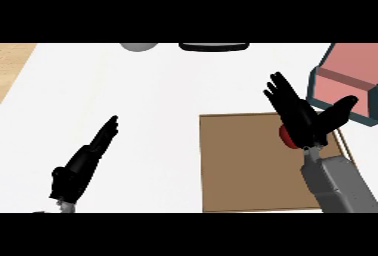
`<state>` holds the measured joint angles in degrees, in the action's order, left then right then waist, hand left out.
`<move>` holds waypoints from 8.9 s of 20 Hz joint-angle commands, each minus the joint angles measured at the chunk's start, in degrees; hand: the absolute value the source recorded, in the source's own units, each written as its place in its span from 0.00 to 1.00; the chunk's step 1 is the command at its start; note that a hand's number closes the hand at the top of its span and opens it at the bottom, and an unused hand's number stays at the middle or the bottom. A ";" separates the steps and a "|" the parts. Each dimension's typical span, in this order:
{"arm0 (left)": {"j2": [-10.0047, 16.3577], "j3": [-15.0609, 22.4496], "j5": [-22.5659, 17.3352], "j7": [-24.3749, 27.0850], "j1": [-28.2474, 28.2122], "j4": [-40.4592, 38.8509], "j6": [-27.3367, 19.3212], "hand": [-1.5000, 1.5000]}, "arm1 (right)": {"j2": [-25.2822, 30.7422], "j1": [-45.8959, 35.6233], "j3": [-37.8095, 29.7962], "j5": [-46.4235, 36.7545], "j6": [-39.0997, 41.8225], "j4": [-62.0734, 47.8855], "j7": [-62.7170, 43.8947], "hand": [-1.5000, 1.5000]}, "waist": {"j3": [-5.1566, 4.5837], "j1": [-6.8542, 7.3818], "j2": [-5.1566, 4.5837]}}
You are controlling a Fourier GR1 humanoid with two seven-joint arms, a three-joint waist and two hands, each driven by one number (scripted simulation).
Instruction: Pick the tomato from the tray and place it in the cardboard box
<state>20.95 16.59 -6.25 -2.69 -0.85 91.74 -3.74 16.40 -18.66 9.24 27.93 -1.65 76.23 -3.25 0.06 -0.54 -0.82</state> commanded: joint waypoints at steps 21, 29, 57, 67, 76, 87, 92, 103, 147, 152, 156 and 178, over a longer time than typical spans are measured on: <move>-2.85 -2.04 1.49 -1.82 11.31 -2.00 2.19 0.50 | 37.29 23.35 0.81 -47.71 -11.95 17.62 25.88 0.00 | -0.17 -1.81 1.27; -5.77 -0.43 3.72 0.05 11.72 -5.06 2.59 0.50 | 45.93 29.62 -1.32 -40.86 5.82 39.21 6.52 0.00 | -0.21 -1.14 1.11; -12.44 -5.91 10.29 -1.55 12.23 -4.03 7.45 0.50 | 17.15 16.14 0.79 -62.86 14.33 19.57 5.11 0.00 | -0.05 0.47 0.86; -13.51 -7.91 11.04 -4.08 11.55 -1.21 10.29 0.50 | 10.38 8.21 1.96 -70.52 21.20 12.70 2.21 0.00 | -0.06 0.71 0.83; -13.82 -10.56 12.32 3.43 9.44 -6.23 12.85 0.50 | 9.03 8.48 -2.38 -74.60 21.29 6.59 8.95 0.00 | -0.07 0.58 0.79; -15.95 -10.05 14.61 -2.33 9.28 -0.71 12.47 0.50 | 5.77 7.03 -3.69 -82.53 17.65 1.11 9.68 0.00 | -0.06 0.67 0.84; -13.52 -13.15 13.05 0.09 9.04 -2.48 16.23 0.50 | 5.41 7.62 -3.86 -85.48 15.38 -4.56 13.85 1.00 | -0.06 0.64 0.82; -16.75 -11.01 15.32 -2.99 8.95 0.44 14.26 0.50 | 3.52 2.22 -5.42 -90.64 5.23 -11.37 18.94 1.00 | -0.04 0.89 0.81; -17.81 -13.41 15.18 -6.03 15.11 -2.86 15.26 0.50 | 10.29 -9.47 -31.65 -76.92 18.00 23.23 -18.49 1.00 | -0.06 0.75 0.77; -18.13 -13.19 15.29 -4.61 15.28 -3.99 15.40 0.50 | 14.34 -18.51 -32.69 -76.18 14.92 7.81 -15.29 1.00 | -0.06 1.12 0.67; -16.74 -15.73 14.44 0.68 15.58 -8.57 16.23 0.50 | 15.38 -19.80 -33.99 -77.70 8.38 0.40 -12.94 1.00 | -0.07 0.98 0.59; -16.92 -13.06 15.36 -1.54 12.26 -2.75 17.44 0.50 | 18.97 -31.14 -38.19 -78.71 -9.50 -52.07 2.77 0.00 | 0.09 2.83 0.01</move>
<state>2.79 3.78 9.88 -4.43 12.63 87.59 12.17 35.64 -50.37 -25.82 -53.93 -10.79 30.28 -3.24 0.10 1.96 -0.76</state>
